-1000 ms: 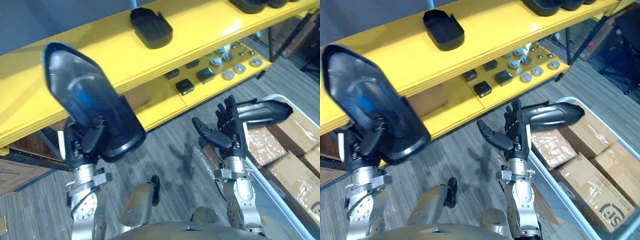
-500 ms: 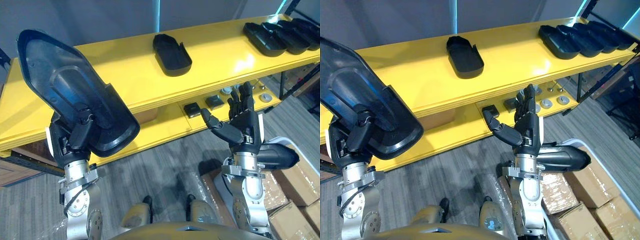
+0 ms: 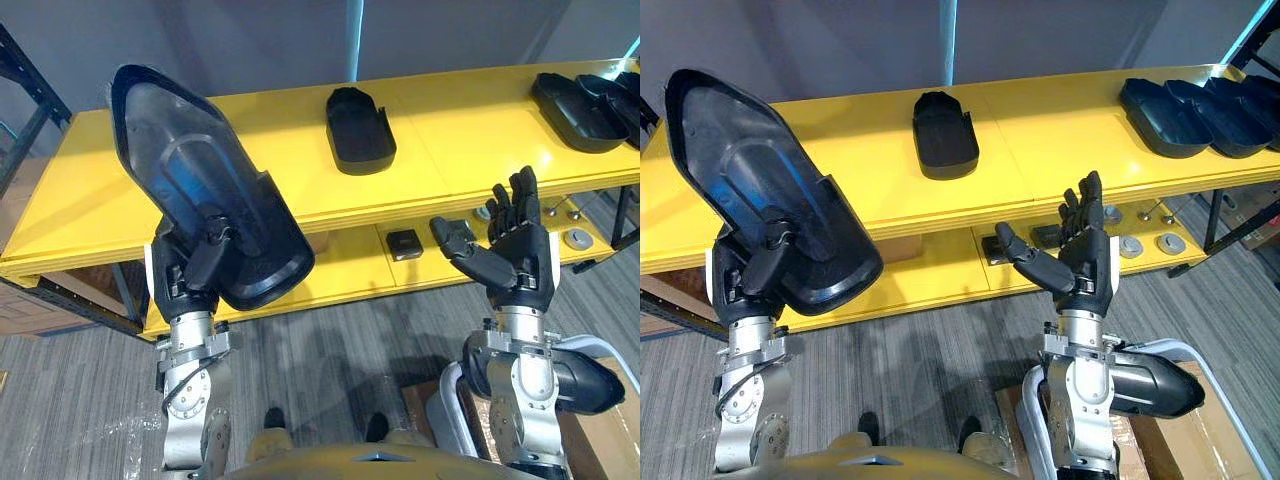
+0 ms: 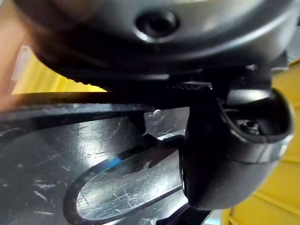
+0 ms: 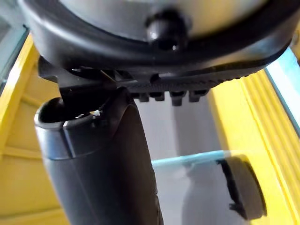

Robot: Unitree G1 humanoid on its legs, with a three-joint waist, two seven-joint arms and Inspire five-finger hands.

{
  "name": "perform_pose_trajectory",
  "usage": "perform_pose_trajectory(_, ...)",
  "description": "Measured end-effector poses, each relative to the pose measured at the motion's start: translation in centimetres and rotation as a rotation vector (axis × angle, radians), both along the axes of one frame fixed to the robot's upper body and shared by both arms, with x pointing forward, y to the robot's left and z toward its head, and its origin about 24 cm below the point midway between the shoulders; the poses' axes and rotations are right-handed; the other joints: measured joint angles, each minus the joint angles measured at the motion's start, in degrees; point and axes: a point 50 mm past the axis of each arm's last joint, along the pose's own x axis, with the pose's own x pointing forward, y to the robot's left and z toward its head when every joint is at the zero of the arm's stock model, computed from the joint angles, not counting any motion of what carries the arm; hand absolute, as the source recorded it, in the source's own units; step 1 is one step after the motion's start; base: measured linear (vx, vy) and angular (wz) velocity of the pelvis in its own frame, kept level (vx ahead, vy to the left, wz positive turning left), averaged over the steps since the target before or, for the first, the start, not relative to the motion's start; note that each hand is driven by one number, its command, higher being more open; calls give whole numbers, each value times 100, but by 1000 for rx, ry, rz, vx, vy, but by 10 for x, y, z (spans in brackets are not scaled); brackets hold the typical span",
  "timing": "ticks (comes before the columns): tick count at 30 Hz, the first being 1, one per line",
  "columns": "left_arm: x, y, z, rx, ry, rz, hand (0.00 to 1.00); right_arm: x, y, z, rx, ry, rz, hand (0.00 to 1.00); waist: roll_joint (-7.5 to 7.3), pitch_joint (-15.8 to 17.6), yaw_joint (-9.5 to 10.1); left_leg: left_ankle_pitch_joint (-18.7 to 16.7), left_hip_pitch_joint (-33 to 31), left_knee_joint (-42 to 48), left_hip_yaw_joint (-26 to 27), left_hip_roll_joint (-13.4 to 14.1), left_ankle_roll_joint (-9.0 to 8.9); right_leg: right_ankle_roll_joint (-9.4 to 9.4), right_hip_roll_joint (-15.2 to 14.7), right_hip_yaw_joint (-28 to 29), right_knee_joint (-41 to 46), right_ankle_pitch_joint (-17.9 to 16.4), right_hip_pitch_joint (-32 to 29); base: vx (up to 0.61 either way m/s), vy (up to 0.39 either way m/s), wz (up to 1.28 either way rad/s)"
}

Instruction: Walk over and take three plastic housings, then place them on the shelf

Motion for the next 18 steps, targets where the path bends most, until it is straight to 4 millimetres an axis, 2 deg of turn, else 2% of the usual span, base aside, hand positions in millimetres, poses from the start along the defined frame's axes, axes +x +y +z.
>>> perform_pose_trajectory(3,-1,2,-2,6,21,12,0,1,13,0,36,-27,82,100,16,7,7,14,-20,3,-222,-61,24,46,-35,-156,17,-49,110,-58,15,37)
perform_pose_trajectory(4,-4,4,-5,6,39,25,0,4,24,-2,47,-32,137,100,19,9,35,11,-44,47,-337,-72,30,44,-45,-256,83,-106,131,-74,-23,48)
perform_pose_trajectory(7,-12,12,-12,0,83,58,0,15,48,-9,54,-11,247,100,71,83,214,-1,-128,113,-483,-51,134,36,-99,-495,250,-250,174,-78,-26,42)
perform_pose_trajectory(8,-12,13,-13,-3,85,61,0,15,50,-9,55,-12,254,100,86,109,235,22,-136,81,-450,-36,185,33,-120,-579,248,-252,199,-51,8,57)
perform_pose_trajectory(10,-12,14,-11,2,75,49,0,18,51,-5,33,-27,261,100,93,179,161,164,-265,65,-20,56,449,51,-258,-952,387,-315,204,-27,17,91)
perform_pose_trajectory(11,-11,13,-11,5,70,33,0,20,49,-3,7,-32,252,100,109,222,153,272,-274,52,85,44,422,97,-369,-1070,559,-385,188,3,48,78)
perform_pose_trajectory(13,-10,12,-10,13,65,11,0,25,46,-2,-16,-27,241,100,114,239,175,378,-178,-87,111,-52,251,164,-502,-1067,676,-430,183,19,101,21)
perform_pose_trajectory(16,-4,6,-5,39,31,-55,0,27,38,-7,-13,6,150,100,36,287,165,463,44,-336,281,-295,310,315,-792,-940,754,-391,182,11,122,-8)
perform_pose_trajectory(18,0,2,-1,71,10,-119,0,25,35,-13,12,38,107,100,-5,308,143,457,172,-527,434,-413,327,358,-861,-790,738,-362,159,-6,126,-26)
